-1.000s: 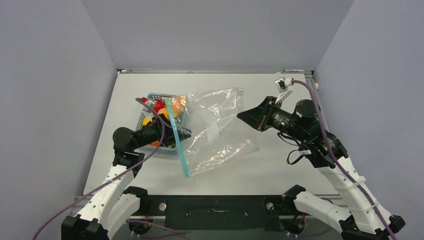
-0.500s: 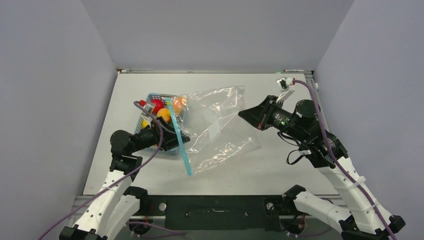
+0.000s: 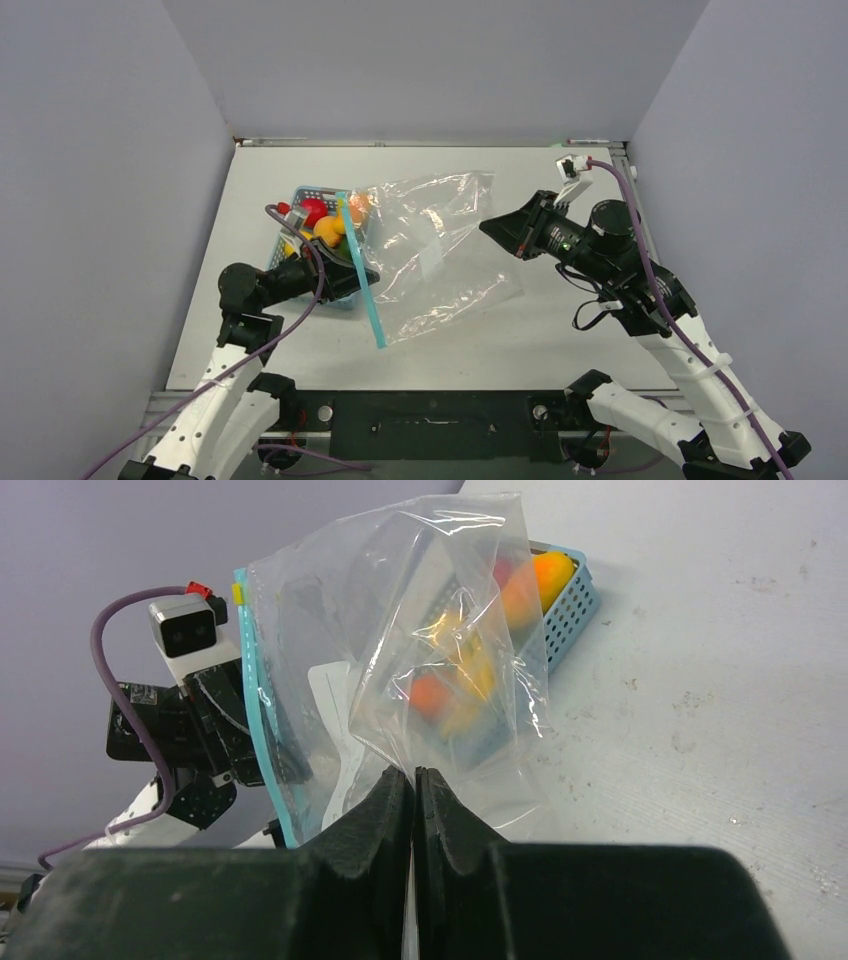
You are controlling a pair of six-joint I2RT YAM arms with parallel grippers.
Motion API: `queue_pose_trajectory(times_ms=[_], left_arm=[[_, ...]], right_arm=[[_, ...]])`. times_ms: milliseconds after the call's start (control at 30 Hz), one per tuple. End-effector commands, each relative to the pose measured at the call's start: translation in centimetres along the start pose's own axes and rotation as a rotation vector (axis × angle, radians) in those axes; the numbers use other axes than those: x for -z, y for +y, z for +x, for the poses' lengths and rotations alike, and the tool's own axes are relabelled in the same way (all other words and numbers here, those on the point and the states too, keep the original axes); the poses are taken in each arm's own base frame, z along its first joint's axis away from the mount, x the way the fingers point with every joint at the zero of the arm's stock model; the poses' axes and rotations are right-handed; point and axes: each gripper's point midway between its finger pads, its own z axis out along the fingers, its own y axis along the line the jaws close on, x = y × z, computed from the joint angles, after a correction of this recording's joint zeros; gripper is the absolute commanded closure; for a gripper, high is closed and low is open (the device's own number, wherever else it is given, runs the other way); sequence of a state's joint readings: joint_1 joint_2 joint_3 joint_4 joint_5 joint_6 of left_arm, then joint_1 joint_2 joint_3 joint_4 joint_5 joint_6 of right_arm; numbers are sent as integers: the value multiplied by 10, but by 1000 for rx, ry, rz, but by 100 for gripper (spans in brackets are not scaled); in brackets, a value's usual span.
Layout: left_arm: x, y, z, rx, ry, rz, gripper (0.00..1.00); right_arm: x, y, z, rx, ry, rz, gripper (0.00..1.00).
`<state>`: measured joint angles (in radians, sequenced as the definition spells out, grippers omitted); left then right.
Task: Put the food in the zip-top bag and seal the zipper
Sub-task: Open the zipper of the food storage bag.
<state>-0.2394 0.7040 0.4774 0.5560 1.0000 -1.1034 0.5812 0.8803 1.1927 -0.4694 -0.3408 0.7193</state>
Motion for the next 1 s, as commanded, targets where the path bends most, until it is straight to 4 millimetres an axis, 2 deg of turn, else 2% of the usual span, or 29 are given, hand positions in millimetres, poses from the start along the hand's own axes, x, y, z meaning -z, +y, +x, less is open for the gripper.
queue_pose_trajectory(times_ms=[0,100,200,333,533,733,800,967], left_arm=[[0,-12,-5,-62,-9,26,100],[0,-14,-9,-72,-16,18,100],[-1,-5,-11,-60,-8,-45,100],[-1,0,-18,-86,-4,-116,100],[0,8,-27,-97,-12,-214,100],[3,15,-31,-95,5,-312,100],[3,17,-34,-93,11,-335,100],[2,26,-35,-84,43,-422,100]], right_arm=[[7,2,-14,18,-62,8,95],[4,-6,-11,18,-58,32,95],[0,-13,-5,16,-42,54,95],[-4,-28,0,24,-33,109,89],[-10,-48,12,38,4,177,69],[-14,-67,24,64,45,240,41],[-14,-76,26,78,52,280,37],[-12,-95,30,117,70,366,35]])
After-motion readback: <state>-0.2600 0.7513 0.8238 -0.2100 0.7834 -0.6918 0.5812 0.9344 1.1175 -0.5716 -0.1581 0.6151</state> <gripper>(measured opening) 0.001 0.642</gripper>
